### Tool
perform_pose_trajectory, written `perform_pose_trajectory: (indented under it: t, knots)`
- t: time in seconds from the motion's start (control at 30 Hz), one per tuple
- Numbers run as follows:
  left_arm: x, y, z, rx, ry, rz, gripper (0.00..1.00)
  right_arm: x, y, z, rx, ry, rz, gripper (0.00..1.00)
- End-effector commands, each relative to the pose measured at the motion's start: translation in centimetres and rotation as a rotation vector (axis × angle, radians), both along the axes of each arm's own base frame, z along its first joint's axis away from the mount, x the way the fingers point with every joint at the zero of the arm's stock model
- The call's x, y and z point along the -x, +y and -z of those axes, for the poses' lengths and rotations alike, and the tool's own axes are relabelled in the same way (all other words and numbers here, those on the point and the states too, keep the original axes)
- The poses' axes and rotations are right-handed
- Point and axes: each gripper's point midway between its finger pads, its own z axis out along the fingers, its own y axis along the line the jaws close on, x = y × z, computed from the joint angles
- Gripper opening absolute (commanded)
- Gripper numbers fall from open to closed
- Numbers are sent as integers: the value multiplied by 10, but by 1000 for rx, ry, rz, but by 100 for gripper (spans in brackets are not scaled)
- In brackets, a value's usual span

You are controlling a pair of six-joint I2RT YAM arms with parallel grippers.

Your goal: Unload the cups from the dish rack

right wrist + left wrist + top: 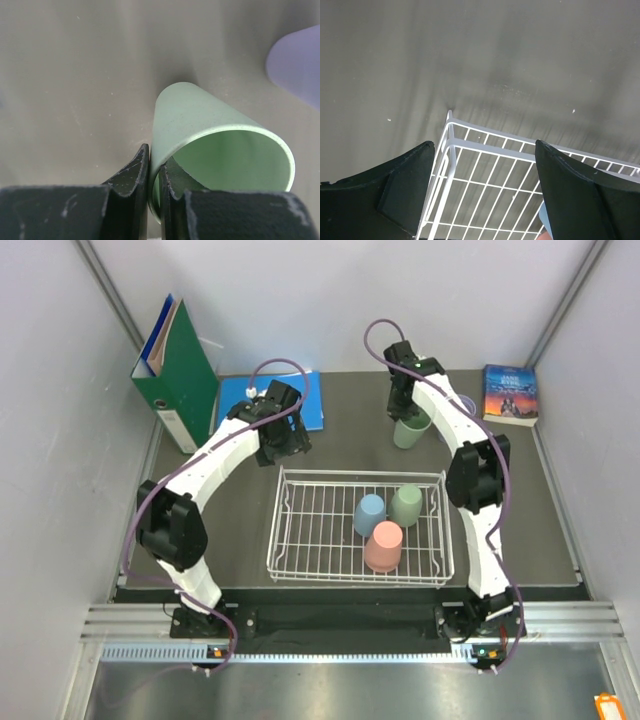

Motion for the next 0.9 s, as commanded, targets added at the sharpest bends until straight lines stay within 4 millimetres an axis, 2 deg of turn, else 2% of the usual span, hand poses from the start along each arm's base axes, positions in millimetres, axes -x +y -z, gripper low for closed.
perform_pose_trajectory:
  t: [0.0,0.13,0.23,0.27,0.3,0.33,0.37,0.4,0.43,0.53,0.67,0.7,0.77,0.8,0.83,0.87]
  knots:
    - [-6,0,-2,-25,-6,16,86,-14,11,6,-26,-22,-29,0]
    - [-6,1,1,-31,0,14,86,-14,12,23,-13,10,-41,2]
    - [-7,1,3,-33,3,10,86,-15,13,22,-14,4,-48,5]
    - [-6,0,4,-34,4,12,86,-18,14,18,-21,-15,-52,10]
    - [-6,1,4,-34,4,12,87,-18,15,5,-31,-45,-57,12]
    - [-7,1,3,-32,0,8,87,-17,16,1,-35,-56,-60,16]
    - [-6,0,2,-28,-4,9,87,-18,17,-5,-41,-76,-63,23]
    - [-7,0,1,-25,-10,11,88,-21,18,-21,-56,-120,-65,25]
    - [-8,-1,0,-19,-14,10,88,-20,20,-27,-59,-133,-71,30]
    - [-9,-2,-3,-7,-26,9,88,-20,20,-49,-68,-179,-75,36]
    - [-9,-4,-5,5,-33,12,88,-16,21,-72,-81,-220,-74,37]
    - [-9,-4,-6,7,-36,14,88,-12,21,-91,-98,-255,-77,38]
    - [-10,-4,-16,18,-65,14,88,-8,26,-112,-131,-325,-100,43]
    - [-11,-5,-20,27,-83,15,88,6,25,-134,-162,-377,-120,48]
    - [-14,-7,-25,40,-117,22,88,5,29,-158,-197,-466,-140,69]
    - [-14,-9,-39,61,-163,26,87,12,27,-173,-208,-510,-150,88]
